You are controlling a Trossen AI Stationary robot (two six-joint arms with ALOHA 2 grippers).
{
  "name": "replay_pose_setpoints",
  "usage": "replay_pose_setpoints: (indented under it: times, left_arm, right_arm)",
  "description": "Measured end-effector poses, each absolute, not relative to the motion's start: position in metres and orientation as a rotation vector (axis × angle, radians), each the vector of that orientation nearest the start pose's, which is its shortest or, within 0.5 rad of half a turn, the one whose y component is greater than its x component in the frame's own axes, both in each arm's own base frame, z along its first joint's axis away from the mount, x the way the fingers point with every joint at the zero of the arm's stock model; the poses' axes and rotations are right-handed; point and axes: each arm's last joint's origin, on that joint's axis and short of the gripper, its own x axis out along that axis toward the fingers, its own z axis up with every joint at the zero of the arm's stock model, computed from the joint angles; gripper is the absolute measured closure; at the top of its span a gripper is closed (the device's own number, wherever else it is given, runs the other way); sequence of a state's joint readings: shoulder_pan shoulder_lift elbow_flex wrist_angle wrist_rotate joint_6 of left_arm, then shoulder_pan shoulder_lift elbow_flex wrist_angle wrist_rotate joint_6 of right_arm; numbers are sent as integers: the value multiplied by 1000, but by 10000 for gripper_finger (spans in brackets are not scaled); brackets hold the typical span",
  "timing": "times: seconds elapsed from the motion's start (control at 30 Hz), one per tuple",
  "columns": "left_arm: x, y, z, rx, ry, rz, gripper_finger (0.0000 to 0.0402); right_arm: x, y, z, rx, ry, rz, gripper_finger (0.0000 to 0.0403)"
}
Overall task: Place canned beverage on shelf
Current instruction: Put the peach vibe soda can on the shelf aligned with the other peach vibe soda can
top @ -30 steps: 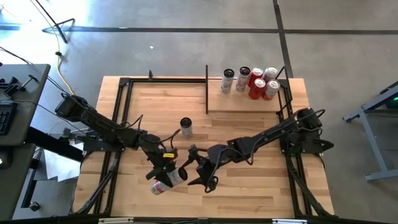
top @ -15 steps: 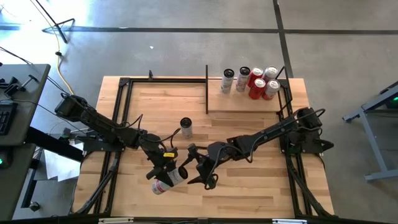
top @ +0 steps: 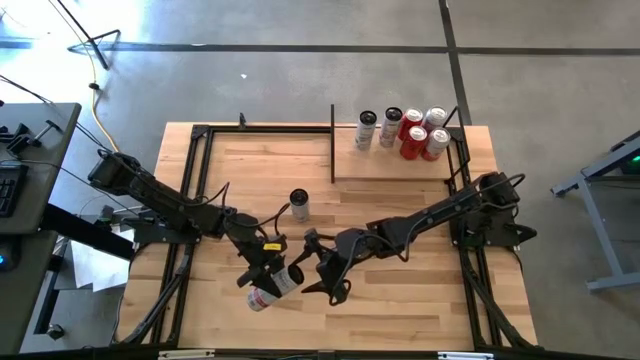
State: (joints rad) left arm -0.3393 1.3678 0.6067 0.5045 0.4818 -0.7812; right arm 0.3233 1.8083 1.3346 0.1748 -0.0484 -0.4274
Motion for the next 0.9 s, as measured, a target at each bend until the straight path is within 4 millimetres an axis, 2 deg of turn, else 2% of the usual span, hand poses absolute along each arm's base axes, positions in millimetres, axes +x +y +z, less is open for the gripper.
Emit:
replay_pose_setpoints:
  times: [0.27, 0.47, 0.6, 0.7, 0.9]
  left_arm:
    - [256, -104, 211, -739, 573, -657, 169]
    - [254, -105, 208, -737, 619, -666, 169]
    - [255, -105, 208, -729, 604, -660, 169]
    - [255, -104, 209, -729, 594, -665, 169]
    - [256, -105, 208, -740, 595, -659, 169]
  right_arm:
    - [393, 134, 275, -469, 256, 418, 91]
    - [379, 132, 290, -504, 320, 293, 91]
    - [374, 134, 291, -434, 354, 351, 91]
    - [378, 134, 286, -379, 344, 434, 91]
    - [392, 133, 276, -348, 290, 457, 91]
